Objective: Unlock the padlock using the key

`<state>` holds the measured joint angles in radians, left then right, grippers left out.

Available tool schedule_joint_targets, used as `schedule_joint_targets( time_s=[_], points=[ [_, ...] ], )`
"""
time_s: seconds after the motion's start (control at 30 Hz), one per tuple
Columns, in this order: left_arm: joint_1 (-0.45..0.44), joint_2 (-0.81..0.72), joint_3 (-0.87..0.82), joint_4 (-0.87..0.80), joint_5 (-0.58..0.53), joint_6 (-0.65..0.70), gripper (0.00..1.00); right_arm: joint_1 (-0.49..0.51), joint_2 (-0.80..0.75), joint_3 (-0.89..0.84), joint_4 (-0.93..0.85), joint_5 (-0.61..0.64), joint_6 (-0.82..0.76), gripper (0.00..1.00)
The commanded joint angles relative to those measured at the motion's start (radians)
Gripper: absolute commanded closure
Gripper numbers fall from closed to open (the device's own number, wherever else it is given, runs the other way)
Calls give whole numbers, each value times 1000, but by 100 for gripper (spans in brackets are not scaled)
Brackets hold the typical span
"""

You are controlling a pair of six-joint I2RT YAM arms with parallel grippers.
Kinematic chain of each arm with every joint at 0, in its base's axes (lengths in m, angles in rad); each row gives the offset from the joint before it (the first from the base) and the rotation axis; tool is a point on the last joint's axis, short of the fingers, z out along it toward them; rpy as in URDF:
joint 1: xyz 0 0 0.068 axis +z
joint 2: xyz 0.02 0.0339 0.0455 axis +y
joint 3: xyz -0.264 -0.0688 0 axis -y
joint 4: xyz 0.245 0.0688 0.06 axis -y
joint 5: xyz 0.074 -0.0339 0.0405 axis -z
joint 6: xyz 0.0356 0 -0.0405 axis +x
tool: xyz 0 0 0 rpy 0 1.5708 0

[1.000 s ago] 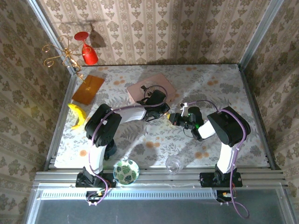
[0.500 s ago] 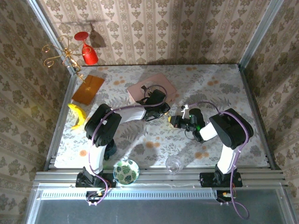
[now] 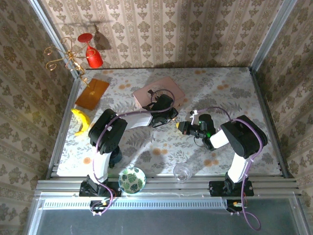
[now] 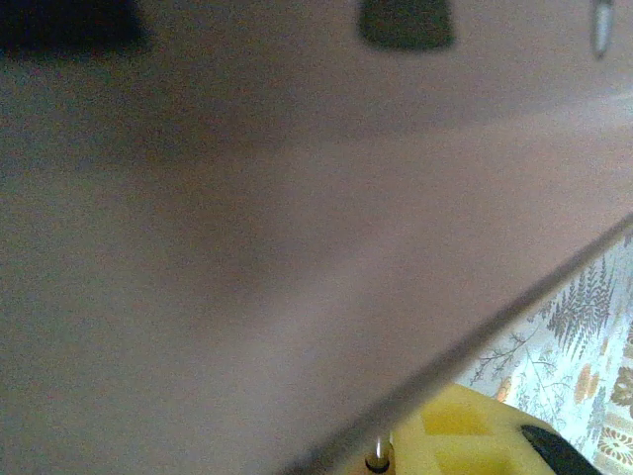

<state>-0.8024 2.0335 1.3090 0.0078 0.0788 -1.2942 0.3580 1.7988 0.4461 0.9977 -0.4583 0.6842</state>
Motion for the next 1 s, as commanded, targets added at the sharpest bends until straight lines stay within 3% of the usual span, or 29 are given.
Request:
schedule_joint_targets(
  time_s=[0.0, 0.97],
  points=[
    [9, 0, -28, 8, 81, -56, 100, 1, -26, 20, -2, 29, -17, 100],
    [5, 18, -20, 19, 91, -64, 100, 1, -26, 51, -25, 44, -28, 100]
  ],
)
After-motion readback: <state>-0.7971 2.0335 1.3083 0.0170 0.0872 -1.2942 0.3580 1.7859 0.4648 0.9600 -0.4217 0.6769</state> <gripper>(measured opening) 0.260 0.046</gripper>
